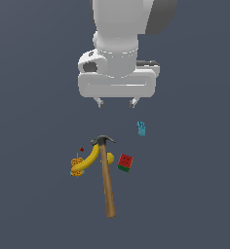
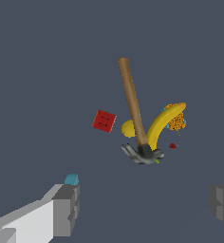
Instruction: Pick up a designated object from a clutter of objects.
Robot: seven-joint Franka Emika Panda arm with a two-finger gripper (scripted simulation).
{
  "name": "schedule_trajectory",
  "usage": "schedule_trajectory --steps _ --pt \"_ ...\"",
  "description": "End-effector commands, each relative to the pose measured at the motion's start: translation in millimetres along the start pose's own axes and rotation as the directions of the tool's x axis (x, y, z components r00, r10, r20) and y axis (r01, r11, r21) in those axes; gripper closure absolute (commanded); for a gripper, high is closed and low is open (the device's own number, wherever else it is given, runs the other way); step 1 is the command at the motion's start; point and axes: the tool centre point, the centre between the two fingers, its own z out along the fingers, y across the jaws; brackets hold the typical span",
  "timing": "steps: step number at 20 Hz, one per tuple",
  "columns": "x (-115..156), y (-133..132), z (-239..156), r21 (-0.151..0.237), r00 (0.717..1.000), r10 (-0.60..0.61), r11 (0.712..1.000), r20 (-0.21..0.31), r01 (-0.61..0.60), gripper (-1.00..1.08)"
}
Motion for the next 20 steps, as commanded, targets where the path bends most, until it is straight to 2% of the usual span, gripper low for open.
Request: schedule_trajectory --steps 1,11,20 --pt "2.1 1.9 -3.9 -0.002 1.0 0.001 1.0 -0.01 -0.001 -0.92" --pt "14.2 3.4 15.4 -0.001 1.0 -0.017 1.0 -0.001 0.017 -0.92" --pt "45.6 9.8 70.4 0.001 0.998 -0.068 0.998 0.015 0.068 -0.92"
